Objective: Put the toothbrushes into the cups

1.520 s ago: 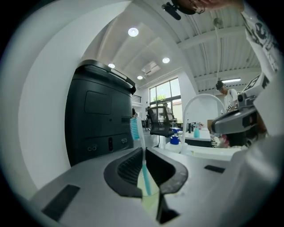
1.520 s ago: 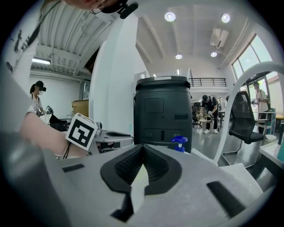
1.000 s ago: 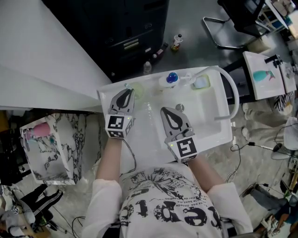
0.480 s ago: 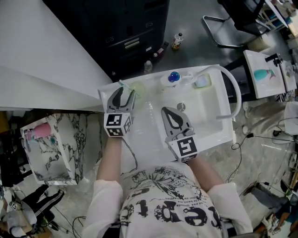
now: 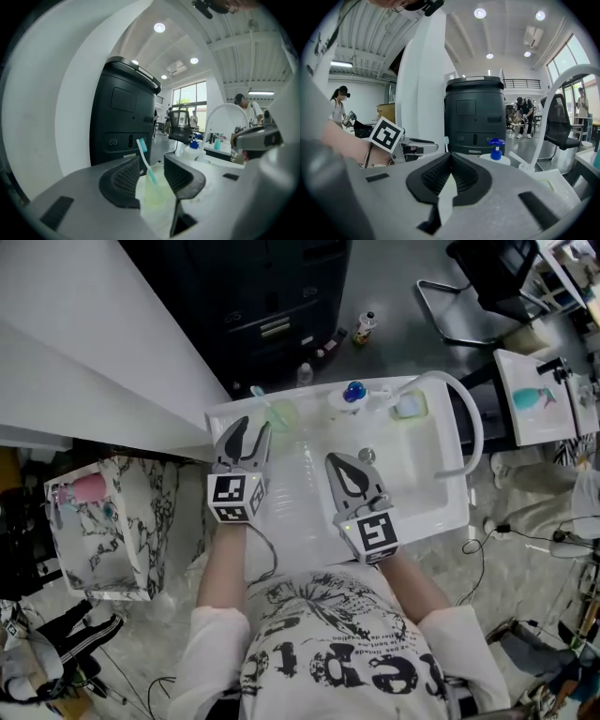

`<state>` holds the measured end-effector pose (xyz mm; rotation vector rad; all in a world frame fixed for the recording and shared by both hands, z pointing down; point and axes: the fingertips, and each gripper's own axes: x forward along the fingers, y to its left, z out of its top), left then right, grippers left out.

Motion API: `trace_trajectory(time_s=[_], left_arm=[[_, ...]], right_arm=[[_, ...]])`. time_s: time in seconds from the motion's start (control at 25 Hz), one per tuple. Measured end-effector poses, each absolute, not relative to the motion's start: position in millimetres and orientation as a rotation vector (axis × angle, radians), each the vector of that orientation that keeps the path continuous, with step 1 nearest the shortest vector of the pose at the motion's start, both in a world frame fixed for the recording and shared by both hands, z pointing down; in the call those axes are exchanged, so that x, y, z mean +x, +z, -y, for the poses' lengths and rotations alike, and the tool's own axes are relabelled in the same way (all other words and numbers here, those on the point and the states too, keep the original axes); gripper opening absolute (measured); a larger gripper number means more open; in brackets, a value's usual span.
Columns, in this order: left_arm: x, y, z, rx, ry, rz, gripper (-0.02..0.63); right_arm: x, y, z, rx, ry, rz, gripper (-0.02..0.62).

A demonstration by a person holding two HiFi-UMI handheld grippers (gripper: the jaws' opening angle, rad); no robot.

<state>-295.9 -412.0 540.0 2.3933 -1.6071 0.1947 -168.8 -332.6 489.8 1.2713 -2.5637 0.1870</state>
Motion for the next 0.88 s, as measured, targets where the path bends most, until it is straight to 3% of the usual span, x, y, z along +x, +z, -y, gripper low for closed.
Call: trace_trajectory(time_s=[0.08, 0.16, 0.52, 0.88], left_arm=[[-297, 522, 405, 2.406, 0.156, 1.647, 0.092], [-295, 504, 396, 2.418, 0.129, 1.680, 0.057], [-267, 410, 342, 2.541, 0.030, 1.765, 0.020], [-260, 379, 287, 2.517, 0.074, 1.805, 0.012]], right_arm=[[-167, 484, 329, 1.265, 0.173, 2.579, -0.008], [-165, 476, 326, 1.254, 0.159, 2.596, -0.008], [-145, 436, 313, 1.217, 0.063, 2.672, -0.008], [-142, 406, 297, 1.178, 0.013, 2.763, -0.008]])
